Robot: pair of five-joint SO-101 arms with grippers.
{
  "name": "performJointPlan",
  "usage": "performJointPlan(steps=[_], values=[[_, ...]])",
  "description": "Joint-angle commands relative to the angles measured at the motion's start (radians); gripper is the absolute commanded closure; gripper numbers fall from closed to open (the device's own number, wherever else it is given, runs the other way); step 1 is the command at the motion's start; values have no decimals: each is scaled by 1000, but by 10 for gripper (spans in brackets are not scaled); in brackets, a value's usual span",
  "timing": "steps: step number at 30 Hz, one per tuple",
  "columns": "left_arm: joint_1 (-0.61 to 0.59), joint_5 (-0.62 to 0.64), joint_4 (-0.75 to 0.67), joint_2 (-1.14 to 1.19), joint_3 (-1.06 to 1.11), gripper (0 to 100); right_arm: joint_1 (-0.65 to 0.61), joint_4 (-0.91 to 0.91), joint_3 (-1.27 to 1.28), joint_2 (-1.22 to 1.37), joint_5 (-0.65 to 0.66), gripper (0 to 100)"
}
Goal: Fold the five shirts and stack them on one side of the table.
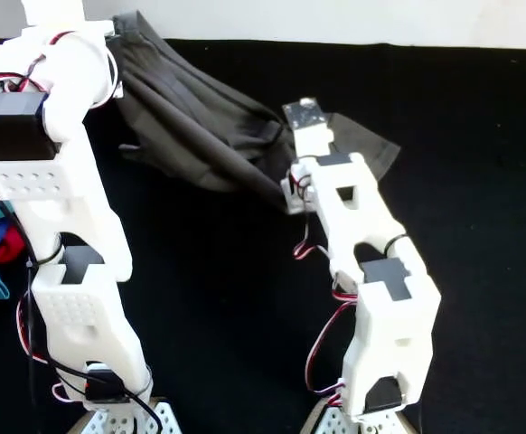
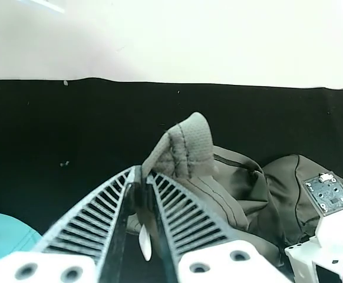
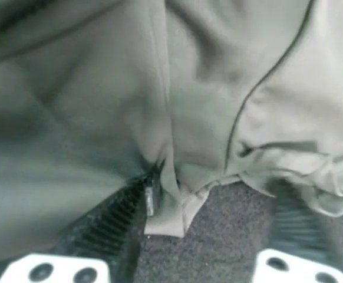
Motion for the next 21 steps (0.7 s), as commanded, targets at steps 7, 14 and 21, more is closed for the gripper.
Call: performJointPlan(steps=[7, 14, 21], values=[[16, 5, 38, -53, 13, 991, 128, 156, -208, -171, 15, 990], [2, 9, 43, -62, 97, 991, 228, 357, -414, -418, 57, 992], [50, 11, 43, -228, 128, 991, 274, 499, -576, -618, 138, 992]])
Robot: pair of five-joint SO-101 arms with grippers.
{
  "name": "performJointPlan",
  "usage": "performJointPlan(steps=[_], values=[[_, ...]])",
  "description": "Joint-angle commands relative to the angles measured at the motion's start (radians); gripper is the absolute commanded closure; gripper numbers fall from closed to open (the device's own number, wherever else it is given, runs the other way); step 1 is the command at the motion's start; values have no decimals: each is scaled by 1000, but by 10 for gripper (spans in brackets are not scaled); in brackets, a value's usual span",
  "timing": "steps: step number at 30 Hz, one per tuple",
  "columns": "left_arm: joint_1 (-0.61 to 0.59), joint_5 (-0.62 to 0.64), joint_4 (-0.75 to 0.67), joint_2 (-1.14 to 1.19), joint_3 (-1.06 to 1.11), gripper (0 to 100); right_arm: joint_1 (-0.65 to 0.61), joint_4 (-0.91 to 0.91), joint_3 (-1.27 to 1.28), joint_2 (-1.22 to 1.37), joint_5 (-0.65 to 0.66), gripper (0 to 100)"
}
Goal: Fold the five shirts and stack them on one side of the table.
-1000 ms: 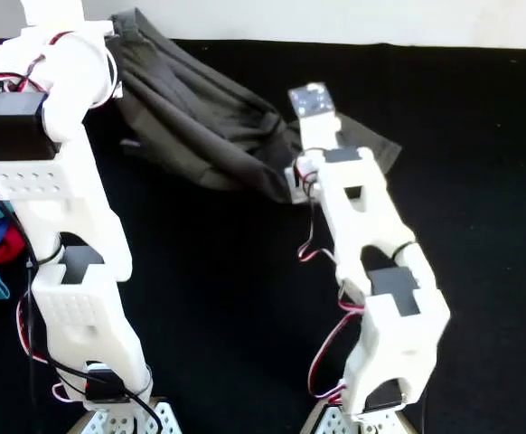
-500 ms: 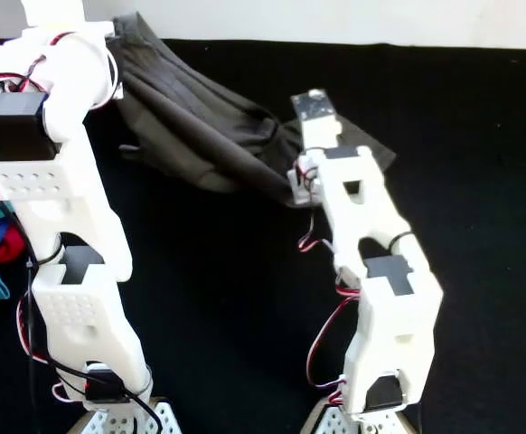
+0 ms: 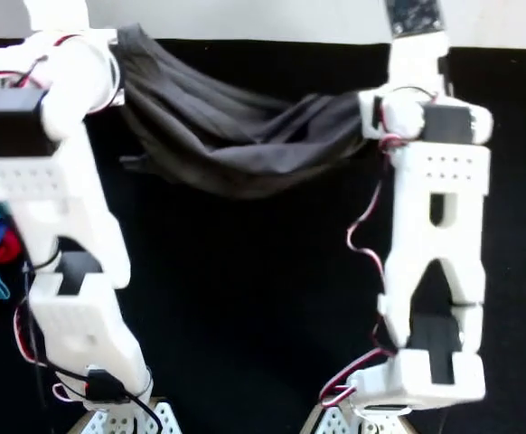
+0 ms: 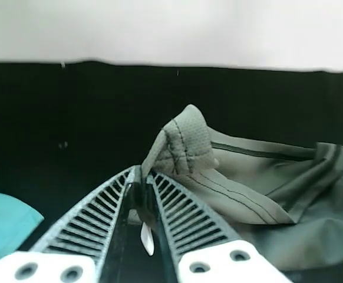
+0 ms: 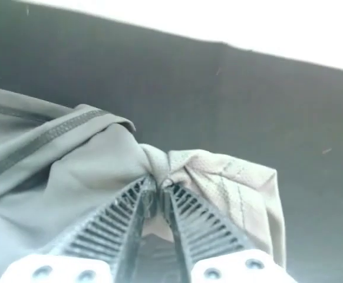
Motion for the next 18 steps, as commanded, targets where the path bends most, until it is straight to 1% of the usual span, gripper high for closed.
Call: performJointPlan(steps=[1, 7, 11, 15, 18], values=[[47, 11, 6, -148, 28, 991, 48, 45, -120, -137, 32, 992], [147, 12, 6, -371, 183, 991, 156, 64, -239, -271, 92, 992], [205, 28, 5, -483, 298, 991, 219, 58, -300, -309, 109, 992], [197, 64, 3, -515, 478, 991, 216, 7, -308, -280, 103, 992], [127, 64, -3, -515, 662, 991, 134, -27, -294, -199, 103, 992]])
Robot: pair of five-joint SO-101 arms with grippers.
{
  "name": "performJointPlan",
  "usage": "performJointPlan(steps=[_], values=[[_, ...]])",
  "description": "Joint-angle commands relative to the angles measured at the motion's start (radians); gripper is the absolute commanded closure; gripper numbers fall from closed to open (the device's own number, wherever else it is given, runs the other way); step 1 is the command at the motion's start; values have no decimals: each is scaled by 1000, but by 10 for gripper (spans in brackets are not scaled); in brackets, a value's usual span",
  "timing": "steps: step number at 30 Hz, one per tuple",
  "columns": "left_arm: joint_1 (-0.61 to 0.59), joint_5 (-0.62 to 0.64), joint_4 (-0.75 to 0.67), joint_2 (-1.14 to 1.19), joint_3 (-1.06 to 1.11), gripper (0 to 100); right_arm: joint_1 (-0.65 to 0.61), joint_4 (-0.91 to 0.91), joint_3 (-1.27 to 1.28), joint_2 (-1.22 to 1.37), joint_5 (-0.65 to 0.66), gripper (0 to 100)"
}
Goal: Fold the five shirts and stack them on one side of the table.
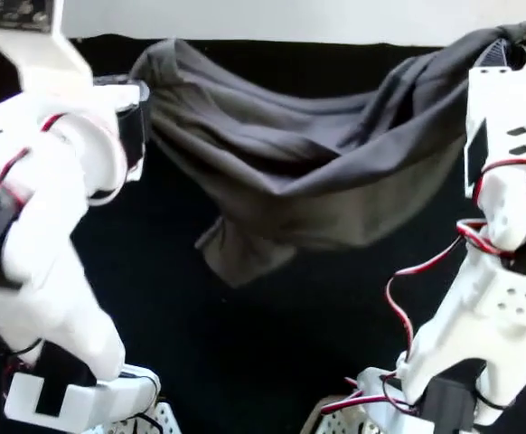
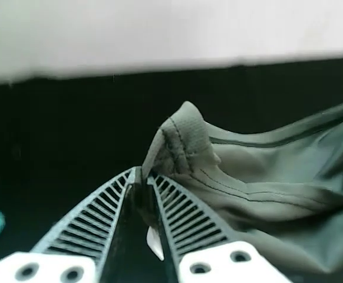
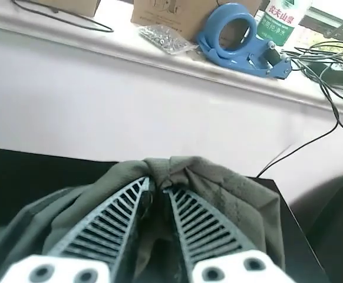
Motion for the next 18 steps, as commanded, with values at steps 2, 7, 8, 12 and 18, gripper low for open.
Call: performJointPlan(steps=[2, 7, 8, 12, 18], values=[[-104, 8, -35, -15, 280, 991, -120, -56, 1, 120, 8, 992], [-246, 8, -249, -15, 674, 991, -292, -79, 53, 384, 8, 992], [-266, 8, -318, -15, 762, 991, -318, -99, 56, 452, 8, 992], [-318, 8, -615, -15, 1066, 991, -386, -206, 53, 702, 6, 989], [-392, 8, -945, -15, 1314, 991, -409, -134, -88, 819, -81, 850]])
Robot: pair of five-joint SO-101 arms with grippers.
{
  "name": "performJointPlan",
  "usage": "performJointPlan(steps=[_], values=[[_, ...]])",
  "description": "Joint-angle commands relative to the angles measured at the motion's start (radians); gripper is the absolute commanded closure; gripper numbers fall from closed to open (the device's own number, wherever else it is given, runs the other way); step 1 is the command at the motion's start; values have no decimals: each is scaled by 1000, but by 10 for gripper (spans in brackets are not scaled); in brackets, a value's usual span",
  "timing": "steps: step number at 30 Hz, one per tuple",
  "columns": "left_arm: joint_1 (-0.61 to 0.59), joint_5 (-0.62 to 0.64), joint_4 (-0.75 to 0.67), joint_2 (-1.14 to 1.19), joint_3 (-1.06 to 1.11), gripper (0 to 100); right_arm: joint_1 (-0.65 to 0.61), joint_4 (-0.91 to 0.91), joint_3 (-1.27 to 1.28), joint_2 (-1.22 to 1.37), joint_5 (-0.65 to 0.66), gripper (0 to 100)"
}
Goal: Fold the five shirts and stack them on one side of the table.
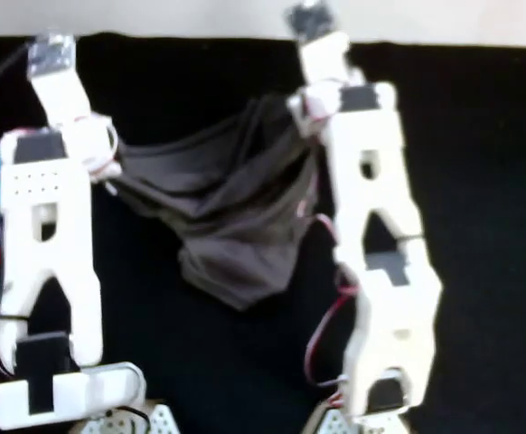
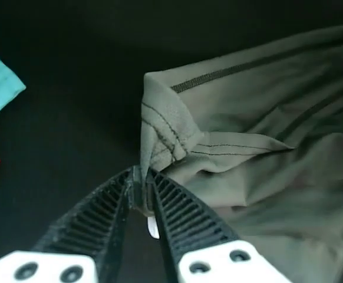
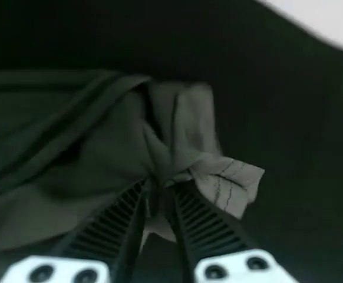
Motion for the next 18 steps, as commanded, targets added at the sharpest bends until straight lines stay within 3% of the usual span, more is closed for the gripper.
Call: performJointPlan(steps=[1, 3, 13, 18], values=[[-54, 6, -175, -19, 81, 991, -12, 94, -168, -10, -129, 823], [-76, 6, -216, -19, 102, 991, -8, 199, -272, -7, -192, 805], [-94, 5, -261, -19, 108, 991, -113, 638, -518, -8, -149, 807], [-94, 5, -261, -19, 113, 991, -191, 647, -461, -68, -153, 807]])
